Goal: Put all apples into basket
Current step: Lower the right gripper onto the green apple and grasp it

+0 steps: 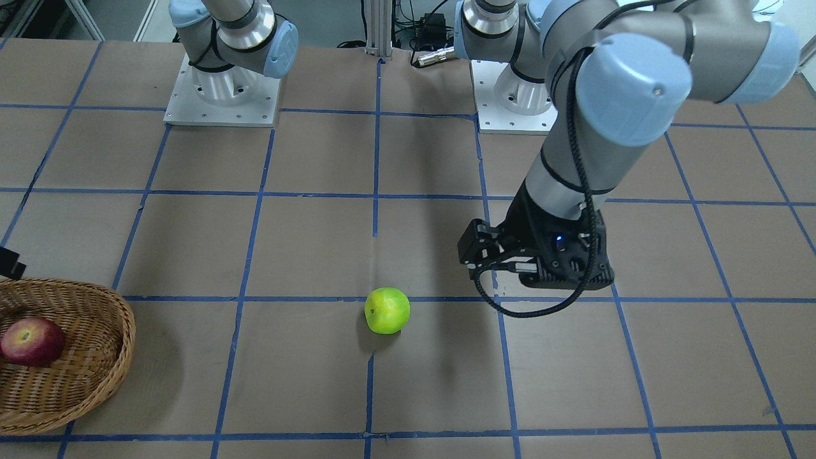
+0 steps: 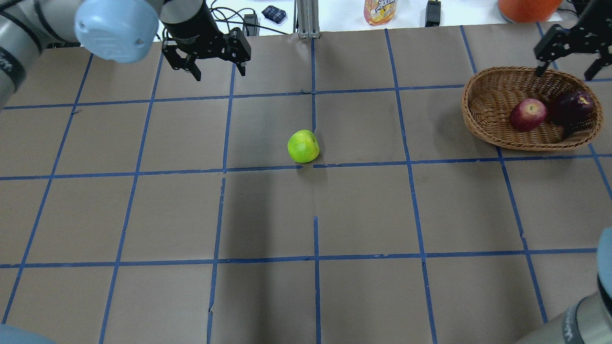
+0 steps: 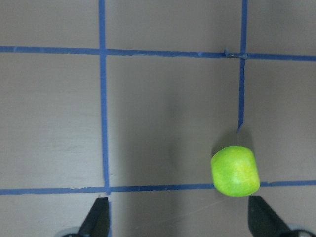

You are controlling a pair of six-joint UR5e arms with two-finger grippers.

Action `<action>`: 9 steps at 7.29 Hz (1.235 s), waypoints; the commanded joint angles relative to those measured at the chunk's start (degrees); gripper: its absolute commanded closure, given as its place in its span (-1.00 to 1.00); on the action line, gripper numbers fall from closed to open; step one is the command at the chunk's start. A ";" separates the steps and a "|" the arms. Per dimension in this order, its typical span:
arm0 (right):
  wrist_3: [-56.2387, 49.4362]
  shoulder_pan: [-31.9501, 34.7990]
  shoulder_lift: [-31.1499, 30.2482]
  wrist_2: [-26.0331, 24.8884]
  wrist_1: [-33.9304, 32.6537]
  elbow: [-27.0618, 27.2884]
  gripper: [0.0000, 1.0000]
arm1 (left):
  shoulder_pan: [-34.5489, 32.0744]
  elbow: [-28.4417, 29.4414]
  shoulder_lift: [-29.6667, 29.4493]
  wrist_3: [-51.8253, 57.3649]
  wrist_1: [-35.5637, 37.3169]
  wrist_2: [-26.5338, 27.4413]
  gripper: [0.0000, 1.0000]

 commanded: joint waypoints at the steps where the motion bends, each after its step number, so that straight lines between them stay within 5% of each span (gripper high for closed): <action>1: 20.32 13.81 0.08 1.34 0.62 0.56 -1.00 | 1.96 -2.33 4.26 2.85 -5.84 3.73 -1.00; 6: 49.43 31.86 12.19 7.21 -13.16 0.48 -1.00 | 3.10 -4.20 6.74 3.38 -5.94 4.61 -1.00; 9: 49.92 37.15 17.04 7.40 -19.76 0.04 -1.00 | 3.19 -4.20 6.82 3.38 -5.85 4.70 -1.00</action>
